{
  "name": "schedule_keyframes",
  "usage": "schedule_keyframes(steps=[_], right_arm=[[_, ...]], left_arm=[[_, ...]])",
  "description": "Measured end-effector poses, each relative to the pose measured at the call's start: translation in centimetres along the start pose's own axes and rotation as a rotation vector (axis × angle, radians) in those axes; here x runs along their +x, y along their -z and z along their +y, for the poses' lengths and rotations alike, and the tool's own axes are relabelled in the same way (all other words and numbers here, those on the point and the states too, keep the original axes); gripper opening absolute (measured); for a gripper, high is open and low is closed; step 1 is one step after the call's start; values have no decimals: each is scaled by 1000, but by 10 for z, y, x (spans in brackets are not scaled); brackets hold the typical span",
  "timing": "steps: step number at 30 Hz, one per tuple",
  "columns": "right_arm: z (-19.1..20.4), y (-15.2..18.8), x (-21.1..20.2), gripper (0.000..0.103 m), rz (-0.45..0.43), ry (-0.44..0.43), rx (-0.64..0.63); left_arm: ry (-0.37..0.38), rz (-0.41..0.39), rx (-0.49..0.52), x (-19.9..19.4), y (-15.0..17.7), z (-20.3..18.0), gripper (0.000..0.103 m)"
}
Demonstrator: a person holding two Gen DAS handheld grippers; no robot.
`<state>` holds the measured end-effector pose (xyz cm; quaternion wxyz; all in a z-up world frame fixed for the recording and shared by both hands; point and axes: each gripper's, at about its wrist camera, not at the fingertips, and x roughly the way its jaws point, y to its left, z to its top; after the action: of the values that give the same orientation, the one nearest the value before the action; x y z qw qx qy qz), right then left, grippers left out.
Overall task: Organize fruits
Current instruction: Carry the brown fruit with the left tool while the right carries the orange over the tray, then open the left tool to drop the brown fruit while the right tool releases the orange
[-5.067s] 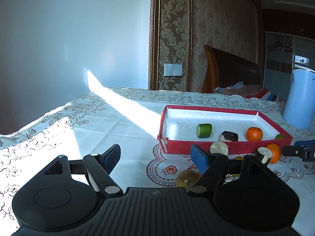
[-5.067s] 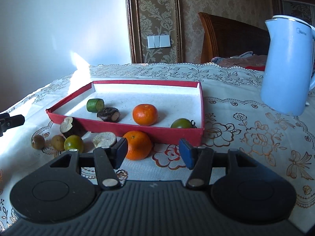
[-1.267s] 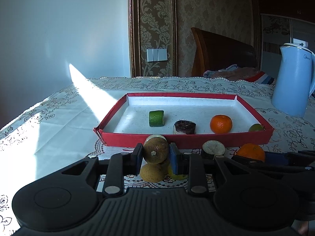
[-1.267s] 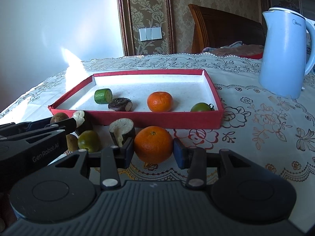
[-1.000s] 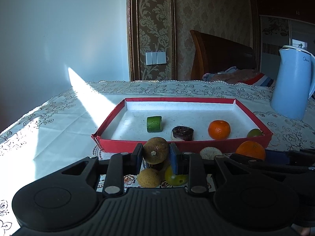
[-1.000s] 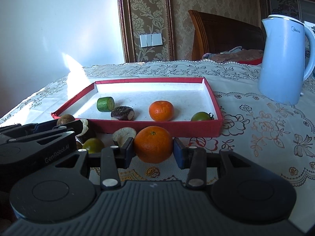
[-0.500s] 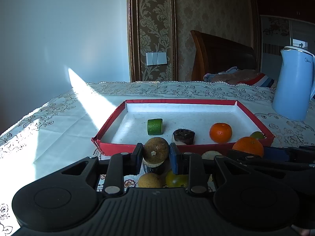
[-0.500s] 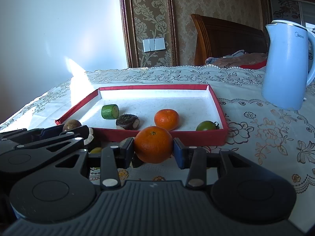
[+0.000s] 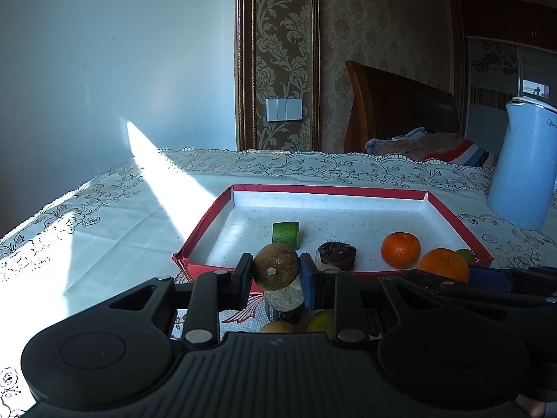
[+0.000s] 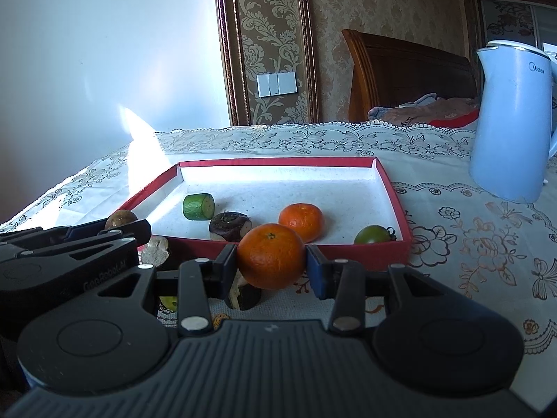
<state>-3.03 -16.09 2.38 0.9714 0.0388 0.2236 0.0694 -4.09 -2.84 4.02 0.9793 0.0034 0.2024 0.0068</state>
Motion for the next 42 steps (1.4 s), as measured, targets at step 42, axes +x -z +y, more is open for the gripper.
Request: schedule_keyframes(steps=[42], right_arm=[[-3,-35,82,41,25,-51,-67]], left_arm=[[-61,112,-16,108,-30,5,28]])
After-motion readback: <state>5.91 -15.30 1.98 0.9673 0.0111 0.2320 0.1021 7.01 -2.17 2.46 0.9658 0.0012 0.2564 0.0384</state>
